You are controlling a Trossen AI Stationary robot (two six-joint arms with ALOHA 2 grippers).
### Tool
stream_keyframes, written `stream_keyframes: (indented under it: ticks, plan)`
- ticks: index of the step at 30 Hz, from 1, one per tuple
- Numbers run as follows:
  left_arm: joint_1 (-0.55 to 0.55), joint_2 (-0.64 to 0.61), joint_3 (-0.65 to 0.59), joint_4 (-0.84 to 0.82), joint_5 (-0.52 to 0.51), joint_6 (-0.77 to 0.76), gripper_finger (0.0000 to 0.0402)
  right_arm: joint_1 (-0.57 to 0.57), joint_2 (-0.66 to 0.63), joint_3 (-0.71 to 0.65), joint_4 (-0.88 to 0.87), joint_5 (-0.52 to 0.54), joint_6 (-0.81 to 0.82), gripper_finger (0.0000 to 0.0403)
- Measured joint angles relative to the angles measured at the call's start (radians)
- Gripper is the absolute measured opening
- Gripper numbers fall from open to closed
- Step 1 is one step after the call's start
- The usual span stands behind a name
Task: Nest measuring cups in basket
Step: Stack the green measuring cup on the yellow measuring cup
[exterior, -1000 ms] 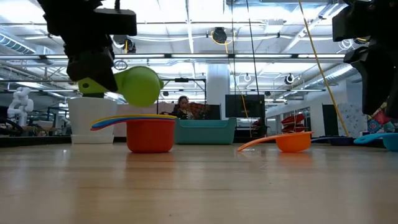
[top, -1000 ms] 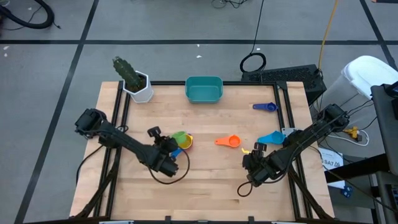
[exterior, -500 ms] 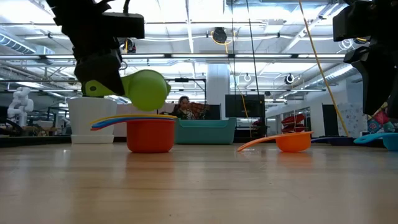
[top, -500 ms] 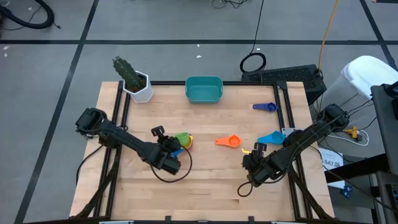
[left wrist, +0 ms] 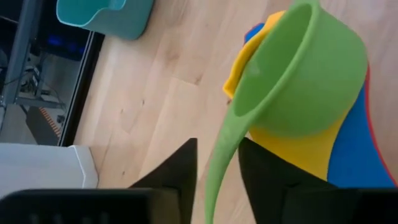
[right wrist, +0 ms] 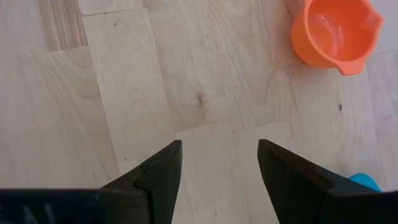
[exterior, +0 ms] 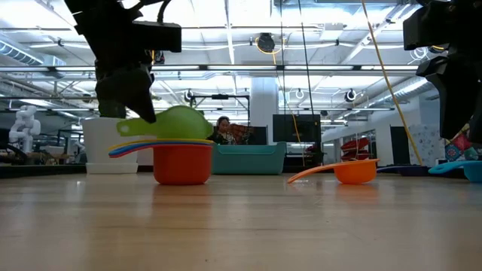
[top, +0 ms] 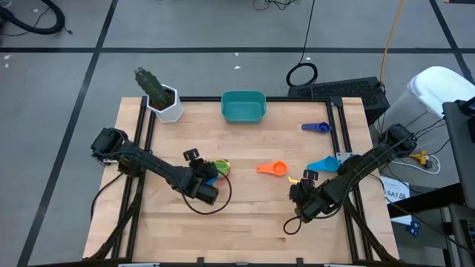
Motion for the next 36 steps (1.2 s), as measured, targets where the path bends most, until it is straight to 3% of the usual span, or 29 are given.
stream_keyframes:
  ticks: [7,15,20,31,34,36]
  plan:
    - [-0.006,0.000,0.000,0.002,0.018,-0.024,0.0176,0.000,0.000,0.000,0.000,0.001,0.000,0.0201]
    - [-0.045,0.000,0.015,0.039,0.111,-0.056,0.0206,0.000,0.000,-0.076,0.057,-0.001,-0.004,0.0201]
    - [-0.071,0.000,0.083,0.002,0.084,-0.086,0.0194,0.000,0.000,-0.168,0.131,-0.040,0.038,0.0201]
    - [-0.045,0.000,0.230,-0.063,-0.006,0.080,0.0139,0.000,-0.013,-0.226,0.226,-0.075,0.026,0.0201]
    - [-0.021,0.000,0.237,-0.032,0.037,0.158,0.0130,0.000,-0.033,-0.228,0.238,-0.078,0.026,0.0201]
    - [0.004,0.000,0.238,0.009,0.148,0.236,0.0129,0.000,-0.047,-0.227,0.239,-0.078,0.024,0.0201]
